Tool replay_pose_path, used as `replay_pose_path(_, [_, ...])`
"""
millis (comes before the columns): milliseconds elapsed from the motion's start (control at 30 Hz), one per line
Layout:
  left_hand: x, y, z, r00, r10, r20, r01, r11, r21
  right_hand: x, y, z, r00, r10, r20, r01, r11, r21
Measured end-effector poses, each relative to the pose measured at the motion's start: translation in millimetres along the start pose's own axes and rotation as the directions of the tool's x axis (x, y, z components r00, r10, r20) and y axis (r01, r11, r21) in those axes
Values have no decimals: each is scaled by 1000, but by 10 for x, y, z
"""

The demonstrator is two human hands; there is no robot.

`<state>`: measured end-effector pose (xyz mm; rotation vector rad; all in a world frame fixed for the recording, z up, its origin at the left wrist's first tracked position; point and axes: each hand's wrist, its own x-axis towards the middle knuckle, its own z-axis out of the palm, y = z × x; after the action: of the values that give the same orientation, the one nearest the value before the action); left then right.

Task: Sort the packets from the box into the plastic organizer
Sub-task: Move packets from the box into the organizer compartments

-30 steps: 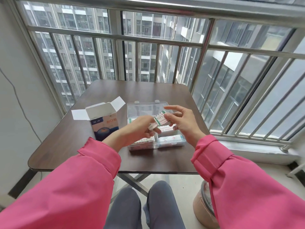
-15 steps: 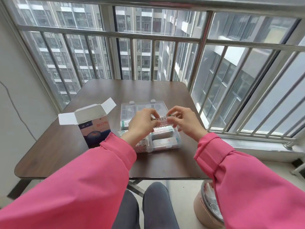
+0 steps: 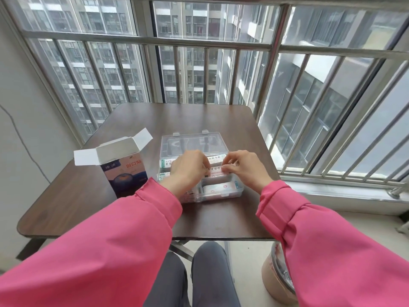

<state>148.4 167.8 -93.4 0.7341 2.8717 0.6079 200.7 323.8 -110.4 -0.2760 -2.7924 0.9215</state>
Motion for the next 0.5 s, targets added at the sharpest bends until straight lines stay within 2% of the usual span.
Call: replay_pose_path(500, [69,-16,-15,993,-10,117,-7,990,143,13,-156,-52,989,-41,140,63,985,-160])
